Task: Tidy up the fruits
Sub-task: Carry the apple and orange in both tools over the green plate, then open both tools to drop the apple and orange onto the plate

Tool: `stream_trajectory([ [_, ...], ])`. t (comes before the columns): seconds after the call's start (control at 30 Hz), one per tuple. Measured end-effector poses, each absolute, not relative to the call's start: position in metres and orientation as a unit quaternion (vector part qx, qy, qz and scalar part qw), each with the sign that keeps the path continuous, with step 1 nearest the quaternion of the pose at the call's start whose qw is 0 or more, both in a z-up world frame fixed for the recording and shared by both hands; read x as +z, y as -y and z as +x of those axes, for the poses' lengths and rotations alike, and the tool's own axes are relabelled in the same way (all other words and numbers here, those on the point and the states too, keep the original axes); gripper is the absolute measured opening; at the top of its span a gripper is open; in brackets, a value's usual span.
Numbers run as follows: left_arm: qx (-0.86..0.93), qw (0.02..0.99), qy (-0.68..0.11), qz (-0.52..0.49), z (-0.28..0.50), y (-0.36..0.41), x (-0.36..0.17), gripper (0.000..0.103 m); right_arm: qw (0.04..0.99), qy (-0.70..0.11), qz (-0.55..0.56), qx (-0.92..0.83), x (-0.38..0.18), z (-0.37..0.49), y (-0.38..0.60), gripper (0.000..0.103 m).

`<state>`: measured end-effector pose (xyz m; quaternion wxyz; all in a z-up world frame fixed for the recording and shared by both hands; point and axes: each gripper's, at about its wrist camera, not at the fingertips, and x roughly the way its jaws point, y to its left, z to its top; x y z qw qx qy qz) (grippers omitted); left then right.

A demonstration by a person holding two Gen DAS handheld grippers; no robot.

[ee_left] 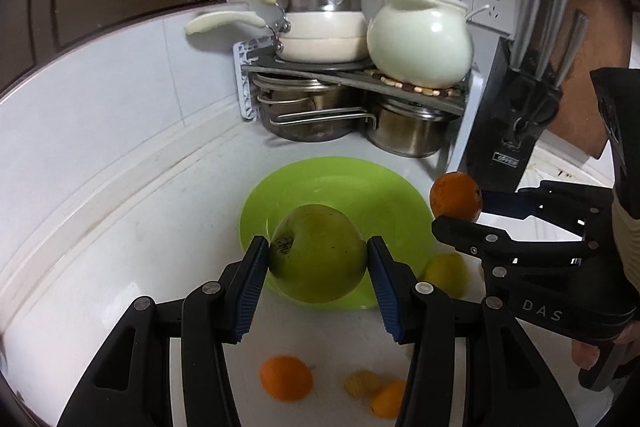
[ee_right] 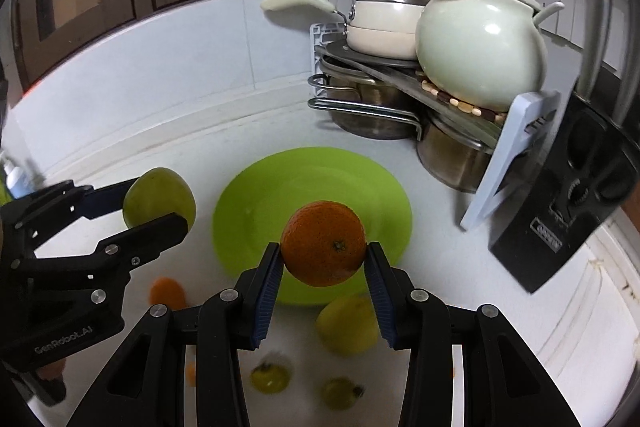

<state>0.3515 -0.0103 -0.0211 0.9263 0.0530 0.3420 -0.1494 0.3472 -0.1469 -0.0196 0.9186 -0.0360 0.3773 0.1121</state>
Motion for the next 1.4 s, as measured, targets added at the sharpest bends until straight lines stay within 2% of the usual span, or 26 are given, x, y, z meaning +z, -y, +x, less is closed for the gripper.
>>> stream_trajectory([
  [0.4,-0.156,0.897,-0.407,0.076,0.420,0.019,-0.048,0.050,0.887,-0.443,-0.035,0.121,-0.050,0.405,0.146,0.043],
  [0.8,-0.174,0.863,-0.467,0.080,0.456,0.020,-0.079,0.050,0.862,-0.486,-0.062,0.129,-0.071,0.435,0.139,0.043],
  [1.27,-0.163,0.866,-0.463,0.092,0.460,0.021,-0.082,0.051,0.854,-0.500,-0.064,0.130,-0.081,0.443,0.137,0.044],
  [1.33,-0.164,0.870,-0.455,0.095,0.458,0.022,-0.077,0.052,0.856,-0.496,-0.061,0.131,-0.078,0.441,0.136,0.049],
  [1.4,-0.162,0.874,-0.449,0.095,0.455,0.021,-0.072,0.052,0.859,-0.492,-0.061,0.128,-0.076,0.441,0.136,0.051],
])
